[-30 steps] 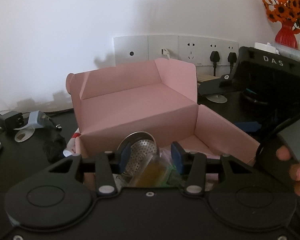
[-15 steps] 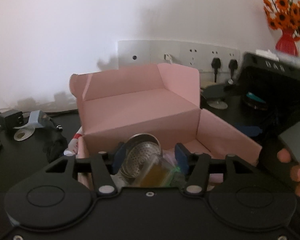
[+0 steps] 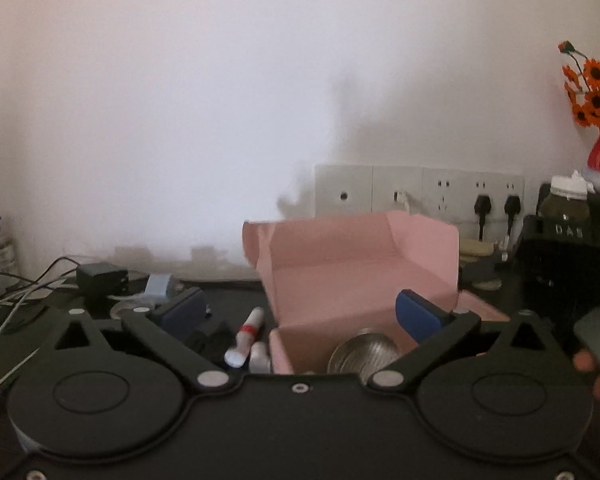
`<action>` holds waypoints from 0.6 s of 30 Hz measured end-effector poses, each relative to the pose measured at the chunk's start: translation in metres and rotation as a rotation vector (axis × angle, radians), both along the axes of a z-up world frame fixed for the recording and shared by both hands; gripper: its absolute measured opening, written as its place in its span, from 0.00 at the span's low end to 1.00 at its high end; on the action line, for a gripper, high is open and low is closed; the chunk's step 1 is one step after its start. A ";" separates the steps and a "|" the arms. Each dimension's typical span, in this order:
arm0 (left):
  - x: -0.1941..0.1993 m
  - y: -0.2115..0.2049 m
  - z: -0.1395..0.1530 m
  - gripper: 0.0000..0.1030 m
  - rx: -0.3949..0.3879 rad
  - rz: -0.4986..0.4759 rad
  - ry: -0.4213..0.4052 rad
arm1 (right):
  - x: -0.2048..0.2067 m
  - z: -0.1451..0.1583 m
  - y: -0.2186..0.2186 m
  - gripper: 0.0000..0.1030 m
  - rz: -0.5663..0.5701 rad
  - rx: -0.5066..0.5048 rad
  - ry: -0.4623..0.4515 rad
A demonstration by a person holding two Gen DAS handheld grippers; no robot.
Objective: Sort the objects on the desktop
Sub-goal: 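Release the card case in the box and withdraw the left tool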
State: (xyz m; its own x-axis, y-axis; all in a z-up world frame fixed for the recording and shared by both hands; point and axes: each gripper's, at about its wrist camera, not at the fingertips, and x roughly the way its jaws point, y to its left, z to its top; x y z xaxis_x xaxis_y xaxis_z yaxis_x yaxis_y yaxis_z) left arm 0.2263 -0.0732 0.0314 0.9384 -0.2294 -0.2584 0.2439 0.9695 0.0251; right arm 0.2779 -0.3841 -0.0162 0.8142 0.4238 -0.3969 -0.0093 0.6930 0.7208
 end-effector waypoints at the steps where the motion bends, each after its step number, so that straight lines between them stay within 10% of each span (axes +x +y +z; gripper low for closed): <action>1: -0.001 0.003 -0.002 1.00 0.011 -0.003 0.005 | 0.000 0.000 0.000 0.99 0.000 -0.005 0.000; 18: 0.003 0.085 -0.009 1.00 -0.044 0.074 0.146 | 0.002 0.008 0.022 0.99 0.004 -0.229 0.010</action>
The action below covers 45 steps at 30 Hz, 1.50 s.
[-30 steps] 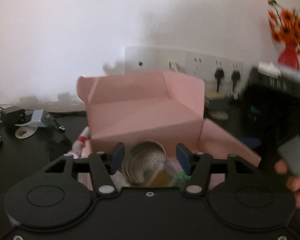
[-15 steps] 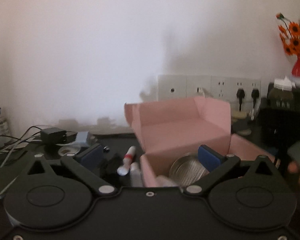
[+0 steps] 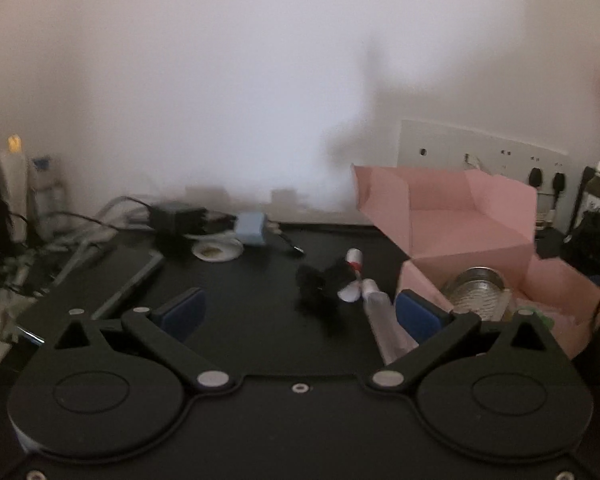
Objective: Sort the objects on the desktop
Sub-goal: 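Release the card case in the box and withdraw the left tool, then move the right tool back over the open pink box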
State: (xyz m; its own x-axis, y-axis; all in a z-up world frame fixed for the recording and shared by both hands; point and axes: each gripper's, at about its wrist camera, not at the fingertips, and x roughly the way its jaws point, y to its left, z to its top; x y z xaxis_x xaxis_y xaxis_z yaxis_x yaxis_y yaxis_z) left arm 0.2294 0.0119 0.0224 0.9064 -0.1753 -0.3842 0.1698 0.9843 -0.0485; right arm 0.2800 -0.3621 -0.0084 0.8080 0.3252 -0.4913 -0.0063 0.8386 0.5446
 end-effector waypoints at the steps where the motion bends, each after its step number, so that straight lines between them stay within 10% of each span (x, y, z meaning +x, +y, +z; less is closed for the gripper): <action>1: 0.000 -0.001 0.000 1.00 -0.004 -0.012 0.007 | 0.000 0.002 0.003 0.99 -0.006 -0.044 0.000; 14: -0.004 -0.024 -0.008 1.00 0.103 -0.080 0.008 | 0.000 0.002 0.020 0.99 -0.106 -0.358 0.037; 45: 0.024 -0.010 -0.017 1.00 0.140 0.119 0.171 | 0.000 -0.001 0.006 0.99 -0.154 -0.360 0.080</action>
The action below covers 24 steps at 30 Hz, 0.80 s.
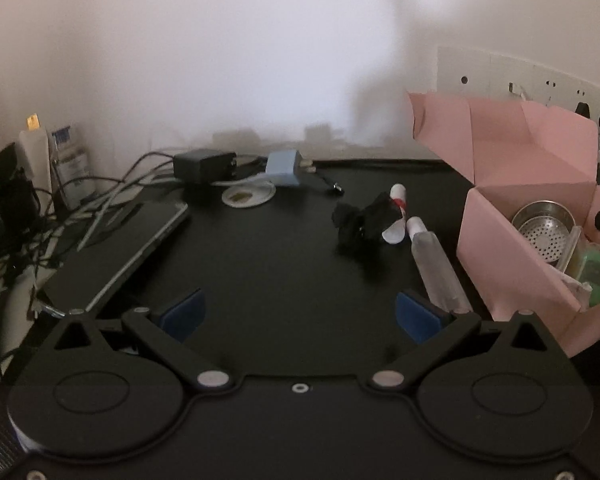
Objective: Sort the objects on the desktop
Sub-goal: 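Move the right tool back over the open pink box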
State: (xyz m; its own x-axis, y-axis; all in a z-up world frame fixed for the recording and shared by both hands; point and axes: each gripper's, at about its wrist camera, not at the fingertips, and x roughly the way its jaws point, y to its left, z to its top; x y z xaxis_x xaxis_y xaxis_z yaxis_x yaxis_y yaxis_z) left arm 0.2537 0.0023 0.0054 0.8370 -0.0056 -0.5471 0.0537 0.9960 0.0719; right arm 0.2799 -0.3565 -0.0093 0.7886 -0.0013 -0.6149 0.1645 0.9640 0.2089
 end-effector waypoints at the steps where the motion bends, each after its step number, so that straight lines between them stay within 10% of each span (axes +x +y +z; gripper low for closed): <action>1: 0.001 0.001 0.000 1.00 -0.008 0.001 0.008 | 0.000 0.000 0.000 0.99 0.000 -0.003 0.001; 24: 0.017 0.015 -0.007 1.00 -0.050 0.101 0.104 | -0.034 0.034 0.017 0.99 0.011 -0.130 -0.107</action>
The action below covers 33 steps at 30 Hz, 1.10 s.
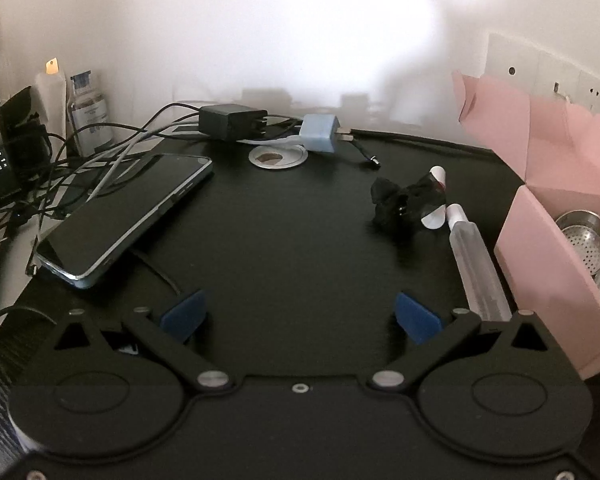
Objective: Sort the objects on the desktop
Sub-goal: 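Move the right tool back over the open pink box, then reach the right tool to the black fabric item on the desk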
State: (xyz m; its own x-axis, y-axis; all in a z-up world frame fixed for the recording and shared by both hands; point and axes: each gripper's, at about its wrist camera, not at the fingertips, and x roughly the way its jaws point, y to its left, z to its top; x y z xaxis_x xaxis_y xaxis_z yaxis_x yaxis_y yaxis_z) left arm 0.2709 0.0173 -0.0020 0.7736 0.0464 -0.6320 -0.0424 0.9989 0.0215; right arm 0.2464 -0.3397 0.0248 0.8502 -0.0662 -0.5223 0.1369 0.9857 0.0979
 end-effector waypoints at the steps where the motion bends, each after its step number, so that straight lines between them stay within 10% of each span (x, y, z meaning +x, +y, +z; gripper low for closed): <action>1: 0.000 0.000 0.000 1.00 0.004 -0.003 0.002 | -0.002 0.002 0.001 0.99 0.004 0.003 -0.004; 25: -0.003 -0.005 0.004 1.00 0.009 -0.085 -0.054 | -0.020 0.050 0.107 0.99 0.370 -0.125 -0.078; 33: -0.003 -0.001 0.010 1.00 -0.027 -0.090 -0.115 | -0.025 0.052 0.164 0.99 0.468 -0.333 -0.134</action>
State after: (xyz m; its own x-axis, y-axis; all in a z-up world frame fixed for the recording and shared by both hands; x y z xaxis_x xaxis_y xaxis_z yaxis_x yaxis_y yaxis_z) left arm 0.2680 0.0163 0.0080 0.8410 -0.0426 -0.5394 0.0469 0.9989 -0.0057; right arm 0.2210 -0.1755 0.0772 0.8858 0.1900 -0.4234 -0.3121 0.9191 -0.2405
